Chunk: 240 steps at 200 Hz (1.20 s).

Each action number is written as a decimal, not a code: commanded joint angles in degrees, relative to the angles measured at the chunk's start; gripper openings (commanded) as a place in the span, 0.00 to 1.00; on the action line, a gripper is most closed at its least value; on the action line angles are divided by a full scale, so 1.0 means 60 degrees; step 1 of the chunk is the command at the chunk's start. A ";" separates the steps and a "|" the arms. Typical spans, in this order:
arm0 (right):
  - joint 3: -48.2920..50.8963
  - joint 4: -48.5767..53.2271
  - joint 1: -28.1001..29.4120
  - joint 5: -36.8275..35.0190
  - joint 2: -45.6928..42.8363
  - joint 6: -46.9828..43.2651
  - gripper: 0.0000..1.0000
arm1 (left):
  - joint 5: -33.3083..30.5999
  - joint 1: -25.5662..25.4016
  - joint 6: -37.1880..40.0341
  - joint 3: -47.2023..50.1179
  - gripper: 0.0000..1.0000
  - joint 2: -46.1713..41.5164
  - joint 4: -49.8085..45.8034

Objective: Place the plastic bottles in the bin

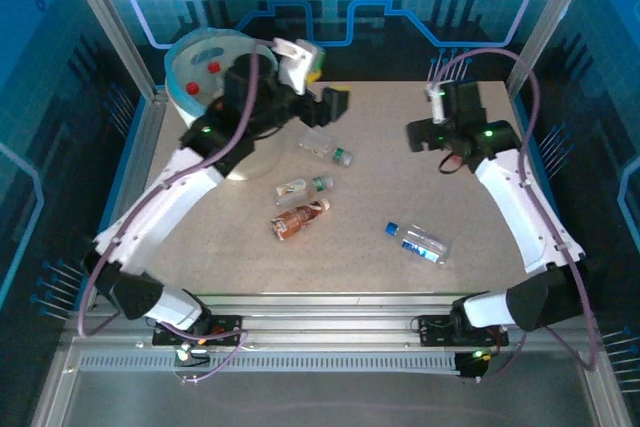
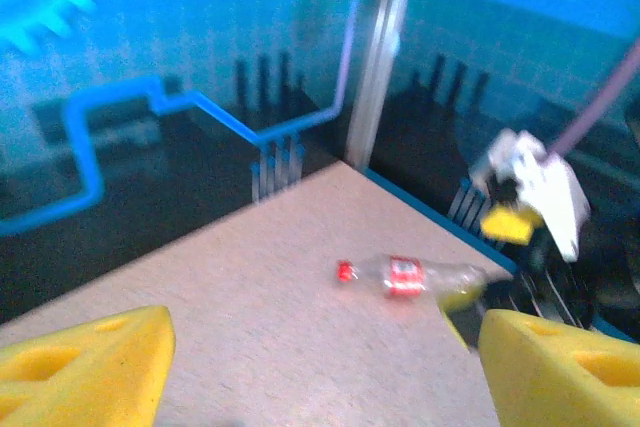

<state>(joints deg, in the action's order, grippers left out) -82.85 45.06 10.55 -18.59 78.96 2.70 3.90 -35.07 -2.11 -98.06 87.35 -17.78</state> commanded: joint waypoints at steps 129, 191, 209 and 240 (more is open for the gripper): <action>-0.1075 -0.0657 -0.3647 0.0896 0.5465 -0.1466 1.00 | 0.1717 -0.1225 -0.2721 -0.3907 0.79 0.5764 -0.0845; -0.2016 -0.0032 -0.3646 0.0999 0.7216 -0.1478 1.00 | 0.1680 -0.1202 -0.2762 -0.3972 0.79 0.6140 -0.0981; -0.2071 0.0068 -0.3647 0.1152 0.7384 -0.1430 0.98 | 0.1640 -0.1203 -0.2714 -0.3959 0.79 0.6136 -0.1014; -0.1782 0.0080 -0.3647 0.1476 0.7232 -0.1263 0.82 | 0.1633 -0.1203 -0.2761 -0.3988 0.79 0.6128 -0.1021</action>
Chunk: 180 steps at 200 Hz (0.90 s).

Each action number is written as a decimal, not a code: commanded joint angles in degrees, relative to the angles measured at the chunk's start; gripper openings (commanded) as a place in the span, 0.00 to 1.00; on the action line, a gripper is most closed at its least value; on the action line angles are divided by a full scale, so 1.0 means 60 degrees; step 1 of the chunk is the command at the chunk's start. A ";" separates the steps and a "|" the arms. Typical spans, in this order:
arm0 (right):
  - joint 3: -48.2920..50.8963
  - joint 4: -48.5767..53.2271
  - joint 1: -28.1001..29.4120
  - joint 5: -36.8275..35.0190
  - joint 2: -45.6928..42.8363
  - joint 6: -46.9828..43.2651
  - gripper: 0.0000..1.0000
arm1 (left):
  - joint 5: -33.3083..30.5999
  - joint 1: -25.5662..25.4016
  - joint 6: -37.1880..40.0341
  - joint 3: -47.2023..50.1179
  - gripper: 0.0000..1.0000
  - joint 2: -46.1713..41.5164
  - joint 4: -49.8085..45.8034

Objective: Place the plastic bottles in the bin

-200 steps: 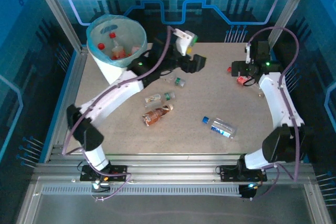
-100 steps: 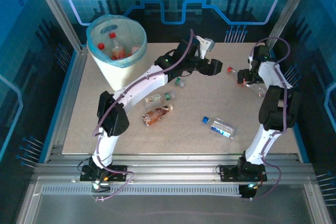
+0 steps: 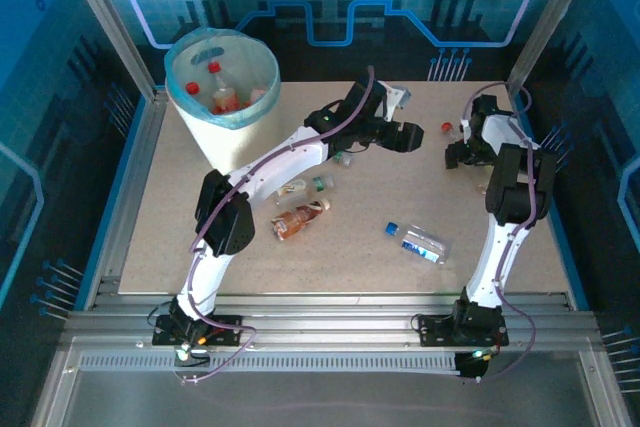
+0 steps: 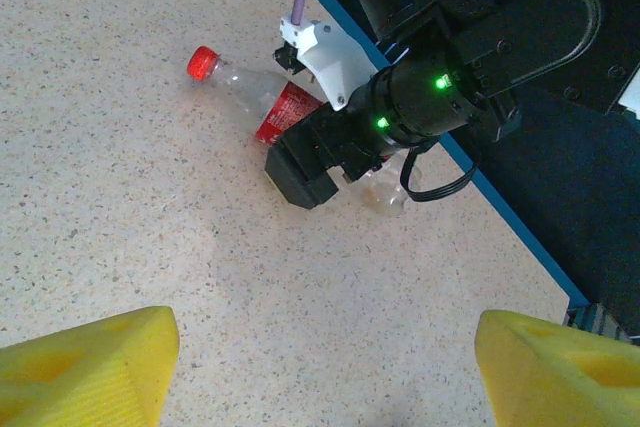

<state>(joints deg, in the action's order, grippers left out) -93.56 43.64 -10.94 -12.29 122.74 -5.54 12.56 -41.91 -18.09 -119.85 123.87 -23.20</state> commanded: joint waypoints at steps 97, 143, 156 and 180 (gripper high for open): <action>0.1810 -0.0259 0.0843 0.1351 -0.3439 0.1893 0.56 | 0.0023 0.0210 -0.0014 -0.0756 0.80 -0.0917 -0.0384; 0.2297 -0.0519 0.3174 0.1617 -0.5545 0.2465 0.54 | -0.0264 0.0602 0.0272 -0.0516 0.81 -0.2145 -0.0953; 0.2556 -0.0907 0.4144 0.1566 -0.6188 0.2599 0.53 | -0.0509 0.0677 0.0477 -0.0285 0.82 -0.2630 -0.1151; 0.3059 -0.1832 0.5775 0.1431 -0.7424 0.2875 0.52 | -0.0694 0.0909 0.0507 0.0510 0.84 -0.3730 -0.1235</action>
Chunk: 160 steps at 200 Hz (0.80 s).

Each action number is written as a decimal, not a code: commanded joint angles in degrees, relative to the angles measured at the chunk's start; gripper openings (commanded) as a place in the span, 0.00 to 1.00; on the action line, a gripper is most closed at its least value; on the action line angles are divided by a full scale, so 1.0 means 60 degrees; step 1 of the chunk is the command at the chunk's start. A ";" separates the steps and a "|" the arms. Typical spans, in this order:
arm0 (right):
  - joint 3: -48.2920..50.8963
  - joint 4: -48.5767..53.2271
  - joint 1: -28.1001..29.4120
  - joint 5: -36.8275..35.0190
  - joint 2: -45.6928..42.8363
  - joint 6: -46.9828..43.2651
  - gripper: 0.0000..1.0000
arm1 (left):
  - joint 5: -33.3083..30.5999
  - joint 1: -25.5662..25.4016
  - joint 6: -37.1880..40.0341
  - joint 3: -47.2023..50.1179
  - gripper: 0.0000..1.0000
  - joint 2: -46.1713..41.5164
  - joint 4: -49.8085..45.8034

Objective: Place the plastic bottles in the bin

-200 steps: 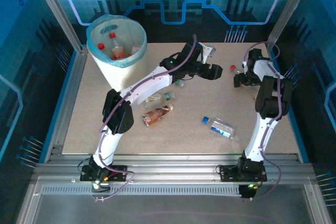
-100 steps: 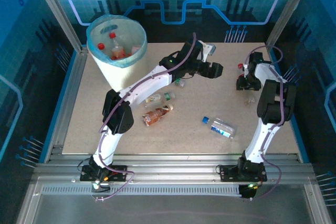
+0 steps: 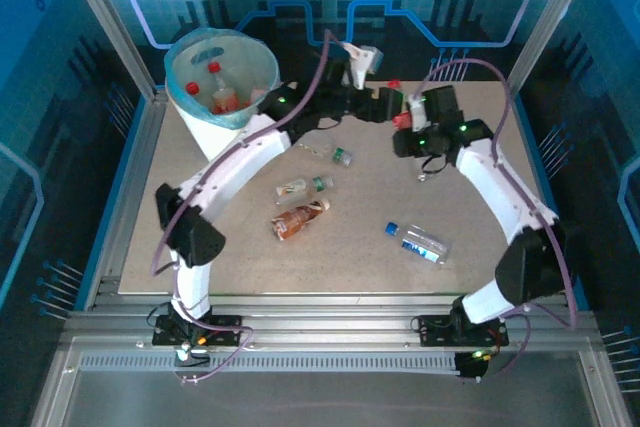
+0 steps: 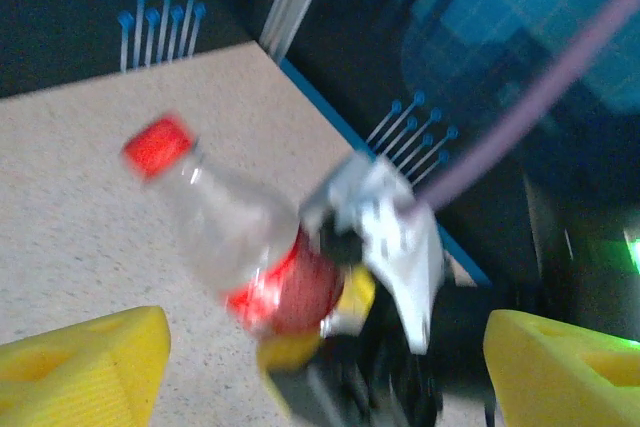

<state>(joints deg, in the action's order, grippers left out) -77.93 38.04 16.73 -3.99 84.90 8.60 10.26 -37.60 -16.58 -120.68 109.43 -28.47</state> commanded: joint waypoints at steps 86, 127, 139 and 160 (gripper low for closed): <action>0.1229 -0.2594 0.3948 0.1037 -0.3012 0.0580 0.49 | 0.1044 0.1264 -0.1204 0.4438 0.83 -0.4973 0.1227; 0.1475 -0.2770 0.4339 0.1104 -0.3251 0.0440 0.49 | 0.1537 0.1264 -0.1448 0.5094 0.68 -0.5455 0.1627; 0.1489 -0.2728 0.4388 0.1075 -0.3303 0.0469 0.49 | 0.1444 0.1256 -0.1412 0.5150 0.62 -0.5543 0.1553; 0.1504 -0.2651 0.4447 0.1075 -0.3355 0.0498 0.49 | 0.1366 0.1261 -0.1454 0.5266 0.53 -0.5695 0.1573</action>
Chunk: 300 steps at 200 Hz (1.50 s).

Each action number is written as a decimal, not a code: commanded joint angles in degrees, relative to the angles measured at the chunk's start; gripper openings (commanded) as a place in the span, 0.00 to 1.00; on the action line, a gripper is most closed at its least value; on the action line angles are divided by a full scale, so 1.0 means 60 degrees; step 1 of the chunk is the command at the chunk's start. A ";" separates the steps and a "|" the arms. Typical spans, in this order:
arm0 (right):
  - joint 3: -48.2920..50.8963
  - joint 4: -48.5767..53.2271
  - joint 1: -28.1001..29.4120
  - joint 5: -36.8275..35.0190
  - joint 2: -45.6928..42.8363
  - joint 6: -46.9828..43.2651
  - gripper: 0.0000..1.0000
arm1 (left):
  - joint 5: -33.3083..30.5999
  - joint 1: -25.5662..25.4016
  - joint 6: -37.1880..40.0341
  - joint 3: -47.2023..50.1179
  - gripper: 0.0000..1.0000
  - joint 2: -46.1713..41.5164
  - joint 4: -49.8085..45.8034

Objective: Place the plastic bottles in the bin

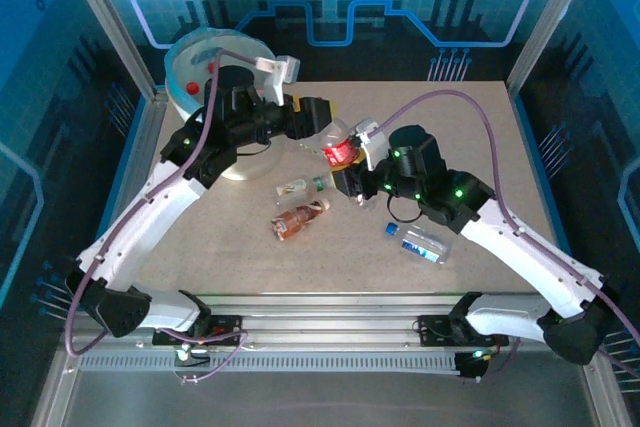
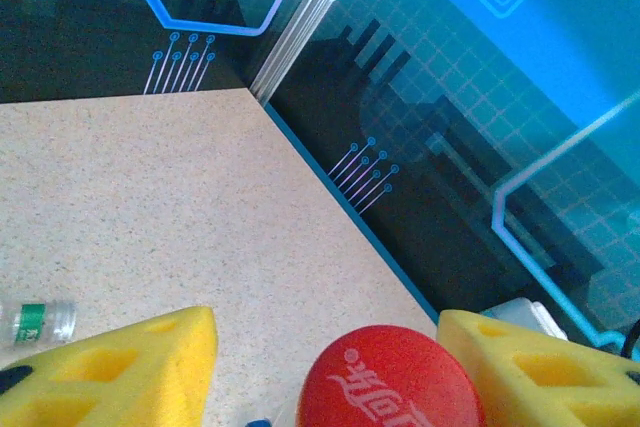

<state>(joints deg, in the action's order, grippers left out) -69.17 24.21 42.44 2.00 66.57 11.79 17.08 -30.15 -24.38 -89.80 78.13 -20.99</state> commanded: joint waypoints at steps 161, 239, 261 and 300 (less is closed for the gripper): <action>-0.0979 -0.0102 0.0539 0.0531 0.0336 0.0095 0.86 | -0.1095 0.0219 0.0407 0.0085 0.00 -0.1537 -0.0288; -0.3344 0.0883 0.0582 -0.0005 0.1775 -0.0109 0.99 | -0.1526 0.0500 0.0949 -0.0875 0.00 -0.1174 -0.0340; -0.3910 0.0972 0.0579 -0.0532 0.1910 -0.0007 1.00 | -0.1836 0.0684 0.1230 -0.1396 0.00 -0.1073 -0.0559; -0.4477 0.0580 0.0588 -0.1101 0.1857 0.0437 1.00 | -0.2542 0.1067 0.1602 -0.2372 0.00 -0.0839 -0.0764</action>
<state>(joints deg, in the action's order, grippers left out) -93.03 29.06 45.10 -1.34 78.08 12.16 5.93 -25.45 -17.58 -99.79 72.16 -24.91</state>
